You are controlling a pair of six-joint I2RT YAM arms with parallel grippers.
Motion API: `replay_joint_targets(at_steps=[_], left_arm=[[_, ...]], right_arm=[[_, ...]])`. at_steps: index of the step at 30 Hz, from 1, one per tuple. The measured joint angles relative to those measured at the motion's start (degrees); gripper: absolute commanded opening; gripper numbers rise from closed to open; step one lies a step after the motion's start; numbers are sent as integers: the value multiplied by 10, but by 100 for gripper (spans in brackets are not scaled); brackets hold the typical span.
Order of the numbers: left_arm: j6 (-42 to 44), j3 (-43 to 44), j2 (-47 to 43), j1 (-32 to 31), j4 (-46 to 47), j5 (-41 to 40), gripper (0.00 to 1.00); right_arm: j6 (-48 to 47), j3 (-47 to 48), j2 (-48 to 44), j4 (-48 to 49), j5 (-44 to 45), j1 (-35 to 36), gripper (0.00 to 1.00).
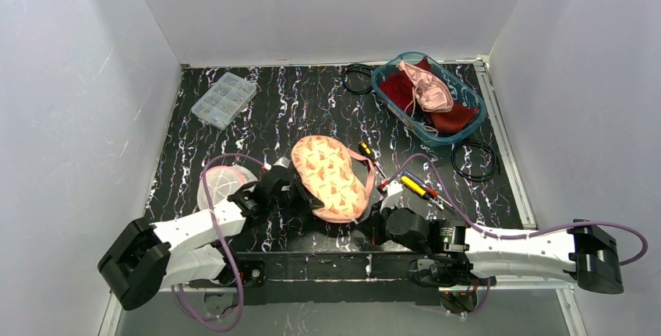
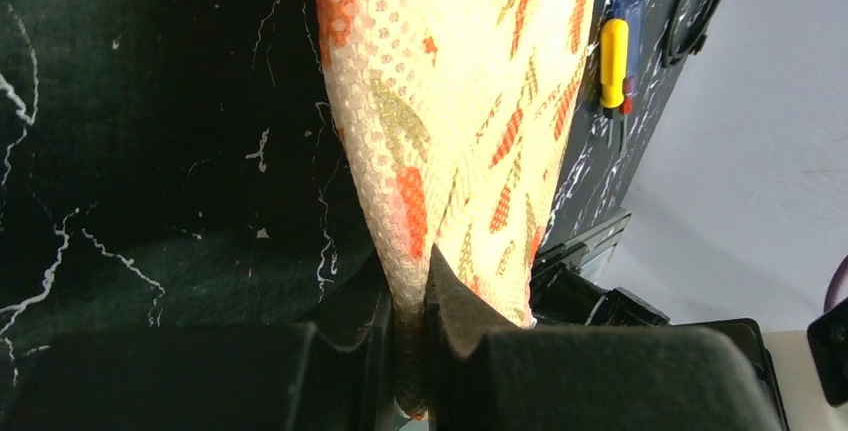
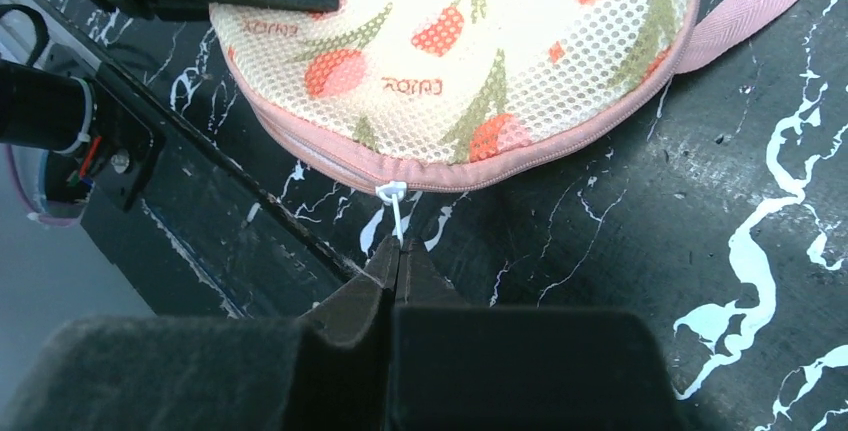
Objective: Unzip the laundry bag and remove the bra
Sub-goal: Unzip the laundry bag at the center of the board.
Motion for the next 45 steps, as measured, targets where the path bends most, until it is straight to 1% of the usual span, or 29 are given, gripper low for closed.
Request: replay_joint_targets(at_steps=[4, 5, 6, 7, 9, 10, 12, 15, 20, 23, 27, 29, 32, 35, 38, 40, 43, 45], left_arm=[[47, 38, 58, 23, 0, 37, 0], [59, 54, 76, 28, -2, 45, 4], [70, 70, 93, 32, -4, 50, 13], [80, 81, 105, 34, -8, 55, 32], [99, 100, 123, 37, -11, 61, 61], [104, 102, 123, 38, -13, 61, 70], [107, 99, 115, 40, -22, 61, 79], [104, 78, 84, 43, -39, 60, 83], [76, 24, -15, 38, -77, 61, 85], [50, 4, -70, 13, -94, 58, 85], [21, 3, -81, -35, -99, 43, 84], [9, 5, -70, -52, -102, 30, 81], [-7, 11, -46, -60, -101, 11, 76], [-22, 16, -23, -61, -99, -9, 68], [-32, 22, -12, -61, -105, -30, 57], [-39, 24, -14, -61, -109, -45, 46], [-49, 25, -19, -61, -117, -64, 33], [-53, 30, -20, -61, -126, -73, 20]], right_arm=[[-17, -2, 13, 0, -1, 0, 1], [-20, -2, 20, 2, -1, 0, 1], [-23, -2, 28, 4, -1, 0, 1], [-25, -2, 35, 6, 0, 0, 1], [-31, -2, 53, 11, 0, 0, 1], [-31, -2, 54, 11, 0, 0, 1], [-31, -2, 57, 14, 0, 0, 1], [-30, -2, 57, 34, -1, 0, 1], [-28, -1, 74, 79, -9, 0, 1], [-28, 1, 107, 105, -18, 0, 1], [-29, 11, 149, 134, -35, 0, 1], [-29, 19, 167, 151, -45, 0, 1], [-29, 29, 183, 171, -61, 0, 1], [-32, 34, 184, 184, -75, 0, 1], [-36, 37, 184, 192, -89, 0, 1], [-38, 38, 180, 192, -96, 0, 1], [-42, 38, 171, 191, -102, 0, 1], [-44, 38, 165, 188, -103, 0, 1]])
